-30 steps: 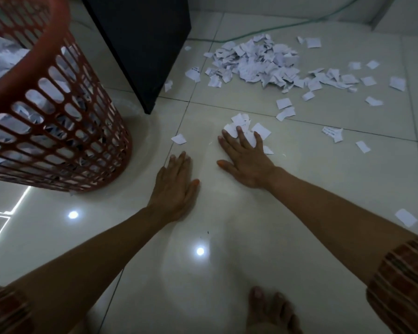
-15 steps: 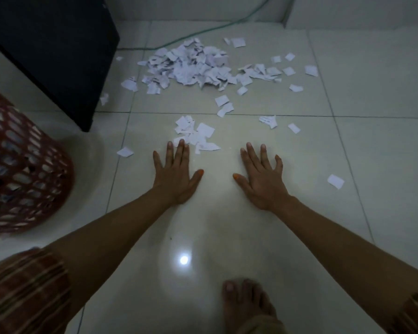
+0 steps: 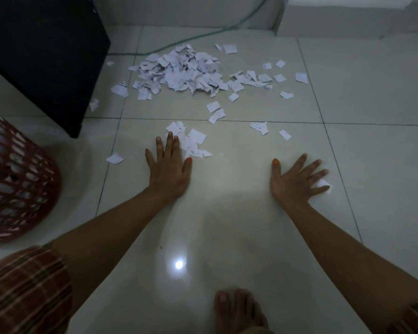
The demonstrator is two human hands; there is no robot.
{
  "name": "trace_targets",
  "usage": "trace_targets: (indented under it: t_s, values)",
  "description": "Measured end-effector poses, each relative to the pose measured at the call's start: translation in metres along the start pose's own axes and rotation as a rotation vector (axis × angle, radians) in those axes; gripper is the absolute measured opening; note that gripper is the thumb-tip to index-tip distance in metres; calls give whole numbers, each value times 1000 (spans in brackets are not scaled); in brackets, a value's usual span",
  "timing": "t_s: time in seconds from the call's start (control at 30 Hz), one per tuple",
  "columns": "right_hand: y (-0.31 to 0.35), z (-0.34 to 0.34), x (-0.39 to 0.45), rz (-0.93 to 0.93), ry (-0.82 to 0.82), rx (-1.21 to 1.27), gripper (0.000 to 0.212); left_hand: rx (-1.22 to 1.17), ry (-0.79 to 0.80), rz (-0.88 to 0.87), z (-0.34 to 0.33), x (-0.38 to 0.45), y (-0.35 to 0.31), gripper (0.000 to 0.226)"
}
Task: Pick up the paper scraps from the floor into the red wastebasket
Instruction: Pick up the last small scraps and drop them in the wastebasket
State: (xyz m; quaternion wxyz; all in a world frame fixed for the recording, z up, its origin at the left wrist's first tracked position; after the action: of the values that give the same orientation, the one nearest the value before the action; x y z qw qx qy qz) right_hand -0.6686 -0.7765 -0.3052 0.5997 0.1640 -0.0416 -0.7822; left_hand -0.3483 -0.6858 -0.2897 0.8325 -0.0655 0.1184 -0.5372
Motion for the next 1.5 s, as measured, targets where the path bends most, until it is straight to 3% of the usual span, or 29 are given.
trace_targets:
  t_s: [0.27, 0.53, 0.77, 0.93, 1.03, 1.13, 1.37, 1.5]
  values:
    - [94, -29, -10, 397, 86, -75, 84, -32, -40, 66, 18, -18, 40, 64]
    - [201, -73, -80, 889, 218, -101, 83, -90, -53, 184, 24, -47, 92, 62]
    - [226, -93, -145, 1251, 298, -134, 89, -149, -76, 217, 10, -63, 115, 61]
    - [225, -81, -182, 1483, 191, -117, 80, -216, -133, 204, 15, -67, 114, 61]
    - [212, -96, -204, 1630, 304, -204, 81, -233, -169, 207, 20, -69, 118, 62]
    - [210, -105, -201, 1634, 295, -285, 82, -221, -162, 238, 19, -71, 127, 64]
    - [241, -100, -139, 1442, 292, -324, 86, -137, -90, 359, 10, -74, 132, 71]
    - [245, -82, -125, 1438, 220, -205, 82, -71, -50, 380, 3, -60, 121, 75]
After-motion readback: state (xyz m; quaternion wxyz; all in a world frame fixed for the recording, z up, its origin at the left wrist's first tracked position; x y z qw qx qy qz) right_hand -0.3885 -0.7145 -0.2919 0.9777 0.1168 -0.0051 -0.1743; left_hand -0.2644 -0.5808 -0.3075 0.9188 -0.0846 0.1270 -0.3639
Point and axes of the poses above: each hand's wrist, its own x-axis towards the middle knuckle, its own z-axis out of the back of the hand, y = z × x, the point moved 8 cm from there along x, towards the middle knuckle, and after that the axes turned 2 degrees about z, right-handed, at the moved point
